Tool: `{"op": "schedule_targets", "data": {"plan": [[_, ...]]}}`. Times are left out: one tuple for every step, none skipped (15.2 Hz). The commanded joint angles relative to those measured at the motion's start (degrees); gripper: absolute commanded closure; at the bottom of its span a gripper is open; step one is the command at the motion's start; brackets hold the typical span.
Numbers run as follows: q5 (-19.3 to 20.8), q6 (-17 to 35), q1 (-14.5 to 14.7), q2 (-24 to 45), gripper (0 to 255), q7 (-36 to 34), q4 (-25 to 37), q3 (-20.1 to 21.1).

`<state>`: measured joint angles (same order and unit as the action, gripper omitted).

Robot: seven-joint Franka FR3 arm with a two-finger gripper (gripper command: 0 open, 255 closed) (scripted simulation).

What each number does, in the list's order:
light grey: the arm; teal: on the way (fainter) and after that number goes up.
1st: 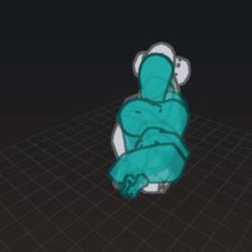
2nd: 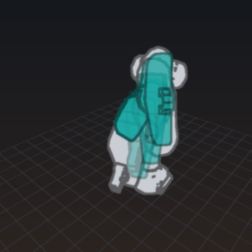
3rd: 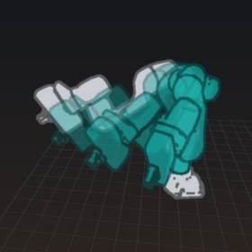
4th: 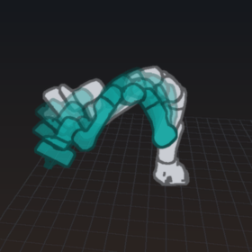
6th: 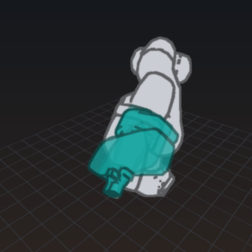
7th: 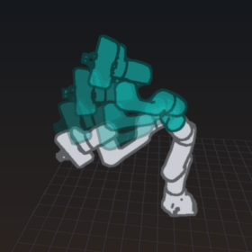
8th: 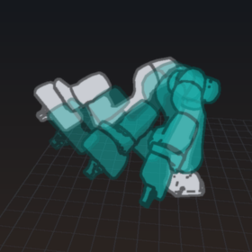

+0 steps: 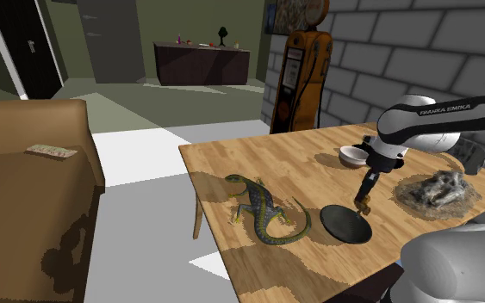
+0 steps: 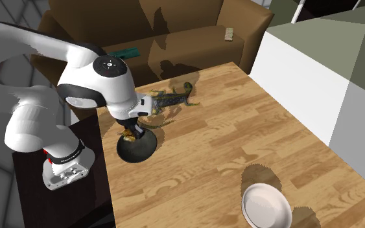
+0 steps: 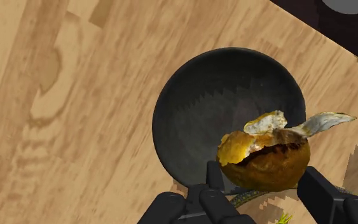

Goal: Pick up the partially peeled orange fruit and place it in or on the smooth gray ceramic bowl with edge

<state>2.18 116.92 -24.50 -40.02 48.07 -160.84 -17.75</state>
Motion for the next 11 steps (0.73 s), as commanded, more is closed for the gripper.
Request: {"op": "schedule_targets", "data": {"plan": [[0.1, 1.5, -0.1, 0.0, 255, 0.0, -1.5, -0.1], [0.1, 2.5, -0.1, 0.5, 255, 0.2, -2.0, -0.2], [0.2, 3.6, 0.0, 1.1, 255, 0.3, -2.5, -0.4], [0.2, 4.6, 0.0, 1.6, 255, 0.5, -3.0, -0.6], [0.2, 5.6, 0.1, 2.2, 255, 0.7, -3.5, -0.8], [0.2, 6.7, 0.2, 2.8, 255, 0.8, -3.9, -1.0], [0.2, 7.8, 0.2, 3.5, 255, 1.0, -4.3, -1.2], [0.2, 8.8, 0.3, 4.2, 255, 1.2, -4.8, -1.4], [0.1, 9.9, 0.4, 4.9, 255, 1.4, -5.2, -1.6], [0.1, 11.0, 0.5, 5.6, 255, 1.6, -5.6, -1.8], [0.0, 12.2, 0.7, 6.4, 255, 1.8, -5.9, -2.1]]}}
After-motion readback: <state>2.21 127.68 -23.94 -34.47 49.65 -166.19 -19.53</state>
